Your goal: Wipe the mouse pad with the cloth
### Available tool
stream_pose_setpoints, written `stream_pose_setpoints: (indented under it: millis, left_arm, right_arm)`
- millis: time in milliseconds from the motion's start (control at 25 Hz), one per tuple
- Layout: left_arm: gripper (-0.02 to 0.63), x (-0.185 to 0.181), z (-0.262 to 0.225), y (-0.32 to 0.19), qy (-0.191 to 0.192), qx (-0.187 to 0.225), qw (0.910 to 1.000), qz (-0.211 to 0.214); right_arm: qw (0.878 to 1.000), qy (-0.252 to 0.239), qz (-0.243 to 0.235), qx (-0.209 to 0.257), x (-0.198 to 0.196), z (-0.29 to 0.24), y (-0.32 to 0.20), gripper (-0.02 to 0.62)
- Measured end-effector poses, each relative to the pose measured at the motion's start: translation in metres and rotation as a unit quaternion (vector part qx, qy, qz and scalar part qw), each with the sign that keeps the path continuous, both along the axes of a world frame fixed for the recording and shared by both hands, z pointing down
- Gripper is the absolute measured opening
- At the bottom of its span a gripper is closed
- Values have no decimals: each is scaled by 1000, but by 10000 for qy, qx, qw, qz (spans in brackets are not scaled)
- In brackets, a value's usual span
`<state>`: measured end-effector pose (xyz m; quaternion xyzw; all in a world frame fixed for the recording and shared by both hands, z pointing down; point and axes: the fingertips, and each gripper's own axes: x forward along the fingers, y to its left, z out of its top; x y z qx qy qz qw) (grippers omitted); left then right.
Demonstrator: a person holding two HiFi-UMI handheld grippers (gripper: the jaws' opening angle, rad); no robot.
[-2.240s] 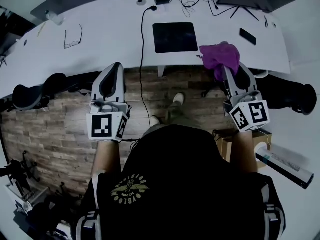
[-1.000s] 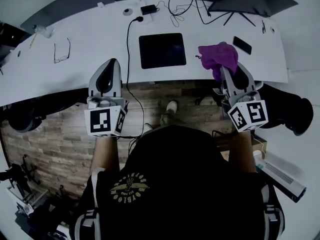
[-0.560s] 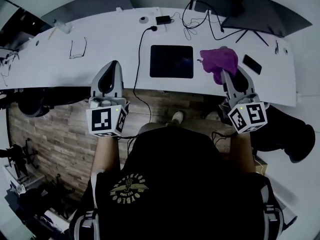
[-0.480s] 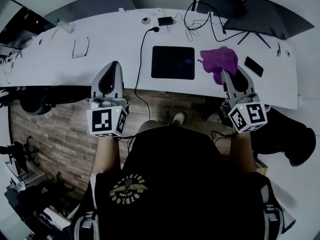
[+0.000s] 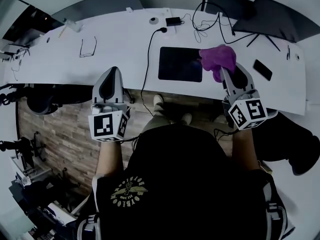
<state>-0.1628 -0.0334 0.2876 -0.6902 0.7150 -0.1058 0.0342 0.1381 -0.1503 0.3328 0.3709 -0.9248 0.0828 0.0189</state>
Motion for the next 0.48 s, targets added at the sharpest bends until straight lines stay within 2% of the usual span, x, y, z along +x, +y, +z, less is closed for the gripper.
stream_pose_setpoints:
  millis: [160,480]
  left_arm:
    - [2,-6,2,-21,49,12,9999,148]
    - [2,-11,2,-82,97,-38,9971,756]
  right_arm:
    - [9999,30,149,19,-3,-4,-11,91]
    - [9981,136,590,-82,-11,-4,-36,91]
